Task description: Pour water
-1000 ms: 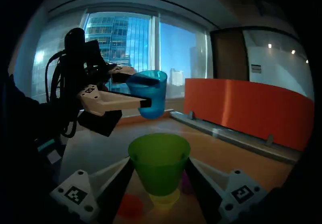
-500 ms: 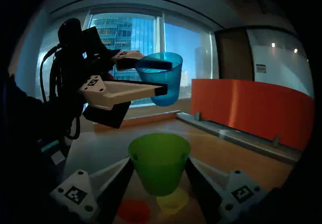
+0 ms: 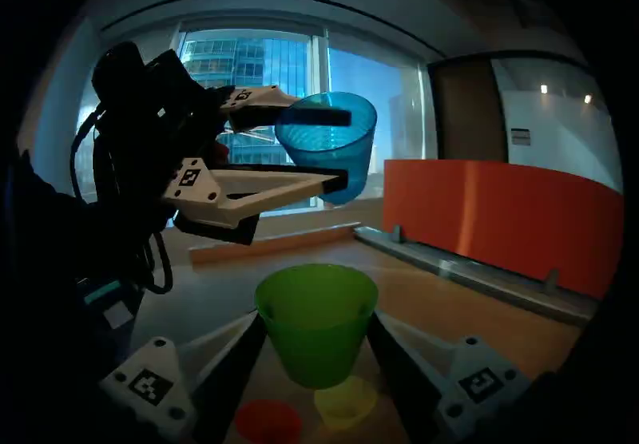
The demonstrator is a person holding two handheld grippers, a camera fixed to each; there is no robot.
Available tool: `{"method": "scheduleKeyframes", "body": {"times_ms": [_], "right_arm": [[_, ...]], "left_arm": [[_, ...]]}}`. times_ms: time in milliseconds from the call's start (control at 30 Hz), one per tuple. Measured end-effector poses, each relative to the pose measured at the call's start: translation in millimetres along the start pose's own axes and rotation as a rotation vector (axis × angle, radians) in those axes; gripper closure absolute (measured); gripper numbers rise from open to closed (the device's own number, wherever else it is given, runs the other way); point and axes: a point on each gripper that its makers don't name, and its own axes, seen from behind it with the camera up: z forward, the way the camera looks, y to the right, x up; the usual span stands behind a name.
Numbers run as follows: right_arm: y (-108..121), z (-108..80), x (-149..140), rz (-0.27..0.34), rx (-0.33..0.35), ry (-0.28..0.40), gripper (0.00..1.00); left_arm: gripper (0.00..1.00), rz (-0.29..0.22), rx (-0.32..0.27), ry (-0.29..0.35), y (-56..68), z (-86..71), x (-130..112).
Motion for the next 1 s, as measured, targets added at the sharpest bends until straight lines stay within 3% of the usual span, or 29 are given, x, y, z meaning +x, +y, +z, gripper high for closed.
{"method": "scheduleKeyframes", "body": {"times_ms": [500, 1000], "right_arm": [[3.3, -0.2, 2.3, 0.000, -0.004, 0.008, 0.13], [6.4, -1.9, 2.6, 0.002, -0.006, 0.012, 0.13]], "left_arm": [[0.16, 0.153, 0.014, 0.002, 4.2, 4.2, 7.0], [0.16, 0.232, 0.022, -0.004, 7.1, 9.7, 8.0]]}}
